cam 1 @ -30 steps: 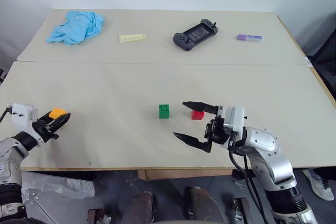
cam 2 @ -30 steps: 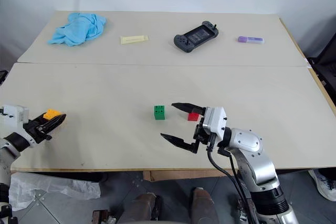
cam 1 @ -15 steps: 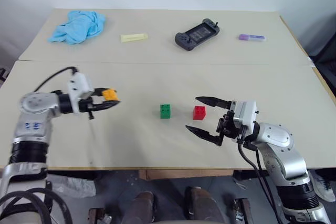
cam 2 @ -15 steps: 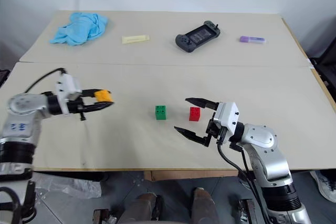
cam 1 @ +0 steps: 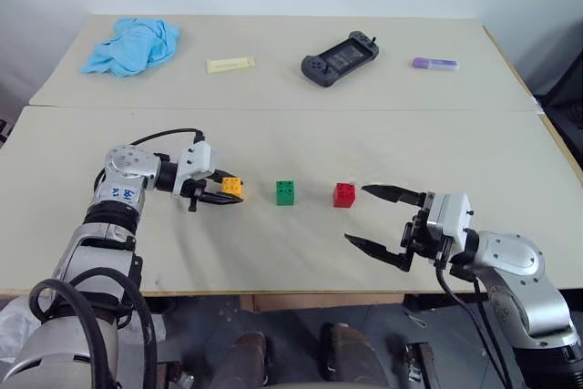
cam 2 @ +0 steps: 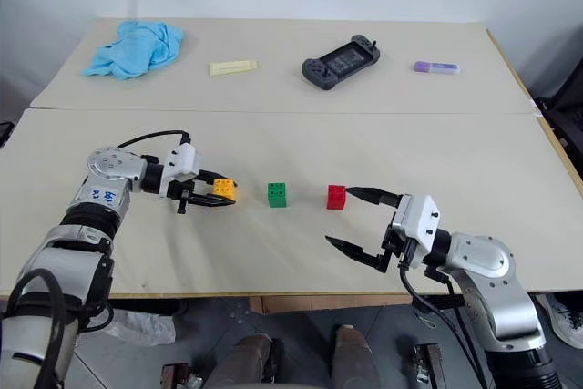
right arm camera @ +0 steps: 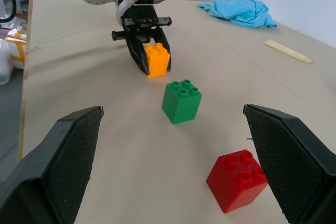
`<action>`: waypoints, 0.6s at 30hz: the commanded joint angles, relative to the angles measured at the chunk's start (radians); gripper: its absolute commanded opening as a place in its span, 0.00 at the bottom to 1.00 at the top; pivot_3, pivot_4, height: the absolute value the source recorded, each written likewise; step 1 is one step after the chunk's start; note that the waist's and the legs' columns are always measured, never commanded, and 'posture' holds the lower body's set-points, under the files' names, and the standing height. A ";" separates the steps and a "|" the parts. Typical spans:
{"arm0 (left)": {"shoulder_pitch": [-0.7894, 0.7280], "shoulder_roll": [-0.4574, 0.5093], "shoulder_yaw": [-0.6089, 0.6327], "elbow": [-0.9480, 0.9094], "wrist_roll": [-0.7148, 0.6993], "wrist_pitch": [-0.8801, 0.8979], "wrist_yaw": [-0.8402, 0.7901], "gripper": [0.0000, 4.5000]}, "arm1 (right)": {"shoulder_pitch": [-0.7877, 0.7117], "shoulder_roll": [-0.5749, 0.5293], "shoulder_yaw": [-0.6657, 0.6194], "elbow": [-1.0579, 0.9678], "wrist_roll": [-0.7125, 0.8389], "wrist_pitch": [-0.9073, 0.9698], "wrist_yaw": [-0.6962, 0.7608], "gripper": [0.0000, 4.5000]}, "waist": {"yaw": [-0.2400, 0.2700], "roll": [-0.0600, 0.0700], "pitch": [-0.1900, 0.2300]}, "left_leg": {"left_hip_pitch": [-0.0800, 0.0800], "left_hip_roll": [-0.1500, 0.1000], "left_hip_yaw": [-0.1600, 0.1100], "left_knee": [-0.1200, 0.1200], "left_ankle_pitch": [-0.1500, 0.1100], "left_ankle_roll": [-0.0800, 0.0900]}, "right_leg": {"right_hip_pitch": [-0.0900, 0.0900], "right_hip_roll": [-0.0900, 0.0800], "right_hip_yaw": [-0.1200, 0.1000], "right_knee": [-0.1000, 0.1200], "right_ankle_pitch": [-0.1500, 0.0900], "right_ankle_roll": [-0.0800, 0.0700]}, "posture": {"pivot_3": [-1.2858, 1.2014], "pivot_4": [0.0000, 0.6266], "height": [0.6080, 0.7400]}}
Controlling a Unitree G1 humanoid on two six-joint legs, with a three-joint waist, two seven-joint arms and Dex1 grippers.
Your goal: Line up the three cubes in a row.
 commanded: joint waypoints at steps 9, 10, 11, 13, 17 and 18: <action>0.009 0.034 0.070 -0.015 -0.021 -0.007 -0.071 0.81 | -0.045 -0.040 -0.055 -0.030 0.084 0.041 0.032 1.00 | -0.002 0.000 0.000 | 0.000 0.000 0.000 0.000 0.000 0.000 | 0.000 0.000 0.000 0.000 0.000 0.000 | 0.52 0.24 1.00; 0.019 0.048 0.085 -0.031 -0.031 -0.009 -0.069 0.87 | -0.056 -0.053 -0.061 -0.009 0.083 0.036 0.053 1.00 | -0.004 0.000 0.000 | 0.000 0.000 0.000 0.000 0.000 0.000 | 0.000 0.000 0.000 0.000 0.000 0.000 | 0.52 0.24 1.00; 0.029 0.060 0.099 -0.047 -0.041 -0.002 -0.074 0.87 | -0.066 -0.066 -0.064 0.008 0.086 0.036 0.073 1.00 | -0.004 0.000 0.000 | 0.000 0.001 0.000 0.000 0.000 0.000 | 0.000 0.000 0.000 0.000 0.000 0.000 | 0.52 0.24 1.00; 0.060 0.092 0.124 -0.093 -0.054 0.004 -0.059 0.87 | -0.092 -0.091 -0.073 0.052 0.086 0.005 0.130 1.00 | -0.004 0.000 0.000 | 0.000 0.001 -0.001 0.000 0.000 0.000 | 0.000 -0.001 0.000 0.000 0.000 0.000 | 0.52 0.24 1.00; 0.160 0.199 0.198 -0.261 -0.137 0.134 -0.101 0.87 | -0.178 -0.188 -0.105 0.182 0.134 0.044 0.282 1.00 | -0.007 0.000 0.000 | 0.000 0.001 0.000 0.000 0.000 0.000 | 0.000 -0.004 0.001 -0.001 0.000 0.000 | 0.52 0.24 1.00; 0.182 0.217 0.210 -0.302 -0.151 0.168 -0.098 0.87 | -0.195 -0.211 -0.105 0.215 0.134 0.050 0.314 1.00 | -0.006 0.000 0.000 | 0.000 0.001 0.000 0.000 0.000 0.000 | 0.000 -0.005 0.001 0.000 0.000 0.000 | 0.52 0.24 1.00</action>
